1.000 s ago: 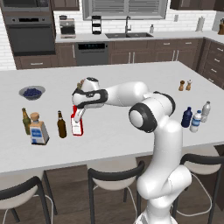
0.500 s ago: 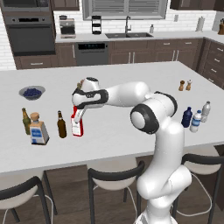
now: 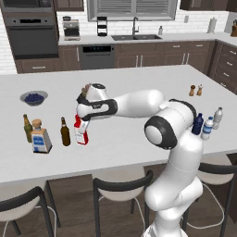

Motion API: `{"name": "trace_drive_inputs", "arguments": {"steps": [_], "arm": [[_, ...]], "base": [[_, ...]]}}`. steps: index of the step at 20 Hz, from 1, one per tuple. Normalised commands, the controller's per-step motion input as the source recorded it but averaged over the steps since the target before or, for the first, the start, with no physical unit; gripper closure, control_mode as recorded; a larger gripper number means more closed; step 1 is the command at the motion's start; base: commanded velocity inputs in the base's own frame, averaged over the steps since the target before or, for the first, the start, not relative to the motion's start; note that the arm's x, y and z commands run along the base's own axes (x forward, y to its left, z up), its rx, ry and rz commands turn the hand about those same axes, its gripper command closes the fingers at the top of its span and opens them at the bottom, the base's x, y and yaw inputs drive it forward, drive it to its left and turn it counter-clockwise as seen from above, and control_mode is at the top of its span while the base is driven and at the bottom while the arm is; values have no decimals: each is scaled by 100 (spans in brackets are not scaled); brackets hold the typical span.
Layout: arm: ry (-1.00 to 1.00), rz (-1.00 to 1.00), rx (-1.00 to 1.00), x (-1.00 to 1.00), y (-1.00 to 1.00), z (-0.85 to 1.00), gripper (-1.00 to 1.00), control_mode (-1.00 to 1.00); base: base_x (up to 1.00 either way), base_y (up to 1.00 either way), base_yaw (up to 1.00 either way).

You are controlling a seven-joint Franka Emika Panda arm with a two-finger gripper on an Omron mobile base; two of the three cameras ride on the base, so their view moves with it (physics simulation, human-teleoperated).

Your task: Move the plastic bottles in the middle to the plastics group, and the glass bottles in the middle to the glass group.

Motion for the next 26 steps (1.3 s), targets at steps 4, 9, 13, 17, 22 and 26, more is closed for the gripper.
{"name": "trace_drive_inputs", "arguments": {"steps": [4,9,13,17,22,26], "arm": [[-7,-1,0,-34,-22,4,-100,-100],[-7,-2,0,-36,-29,5,-100,-100],[-10,-8,0,-50,-44,21,-100,-100],[-5,-6,0,-46,-20,41,-100,-100],[-1,-14,1,-73,-36,56,-100,-100],[0,-21,1,-73,-56,66,-100,-100]], "base": [[0,0,0],[0,0,0],[0,0,0],[0,0,0],[0,0,0],[0,0,0]]}}
